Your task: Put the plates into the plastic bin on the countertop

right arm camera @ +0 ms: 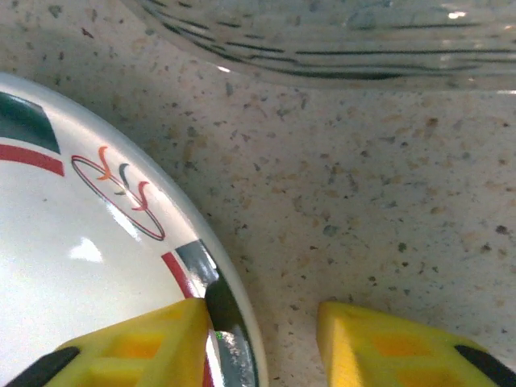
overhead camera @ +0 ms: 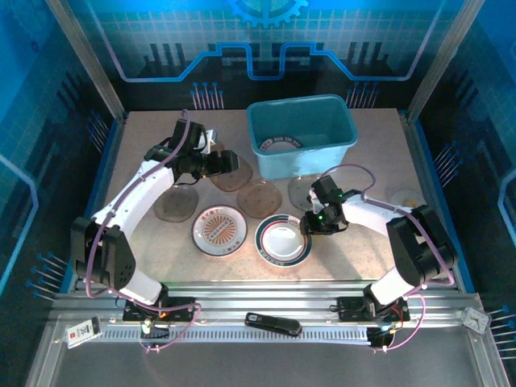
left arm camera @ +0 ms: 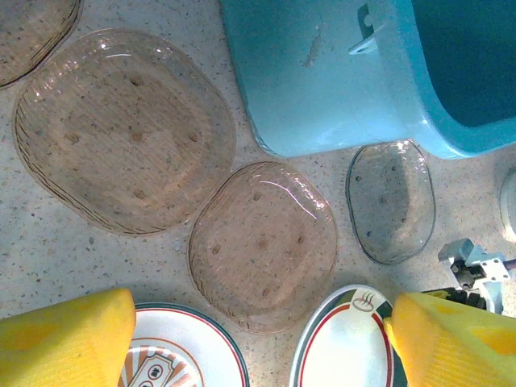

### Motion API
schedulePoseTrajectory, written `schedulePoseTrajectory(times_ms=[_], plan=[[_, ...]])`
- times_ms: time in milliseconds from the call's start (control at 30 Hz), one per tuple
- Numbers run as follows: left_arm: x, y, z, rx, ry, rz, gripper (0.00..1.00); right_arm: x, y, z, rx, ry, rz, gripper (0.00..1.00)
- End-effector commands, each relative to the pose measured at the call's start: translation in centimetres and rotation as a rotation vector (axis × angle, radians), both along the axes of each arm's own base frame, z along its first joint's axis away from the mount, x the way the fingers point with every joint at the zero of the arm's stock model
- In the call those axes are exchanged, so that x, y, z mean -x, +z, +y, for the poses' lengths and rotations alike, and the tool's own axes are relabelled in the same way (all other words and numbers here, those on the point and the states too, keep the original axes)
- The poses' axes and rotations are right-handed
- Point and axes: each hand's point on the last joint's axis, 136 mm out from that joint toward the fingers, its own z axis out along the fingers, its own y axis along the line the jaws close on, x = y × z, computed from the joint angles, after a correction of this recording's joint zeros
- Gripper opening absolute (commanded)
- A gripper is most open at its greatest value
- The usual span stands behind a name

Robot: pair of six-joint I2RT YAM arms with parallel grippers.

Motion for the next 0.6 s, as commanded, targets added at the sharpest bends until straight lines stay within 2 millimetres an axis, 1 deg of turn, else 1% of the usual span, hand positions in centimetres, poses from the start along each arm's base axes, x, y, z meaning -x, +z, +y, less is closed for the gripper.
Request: schedulePoseTrajectory(times_ms=[0, 167, 567], plan=[[-0.2, 0.1, 0.1, 0.011, 0.002, 0.004, 0.84, 1.2, -1.9, 2.1, -0.032, 0.068, 0.043, 0.37], [-0.4, 0.1, -0.1, 0.014, -0.001, 0.006, 0.84, 1.1, -1.4, 2.2, -0.021, 0.076, 0.023, 0.35], [-0.6, -0.2, -0.2, 0.015, -0.007, 0.012, 0.84, 1.2, 0.2, 3.2, 0.003, 0.104, -0.002, 0.35]])
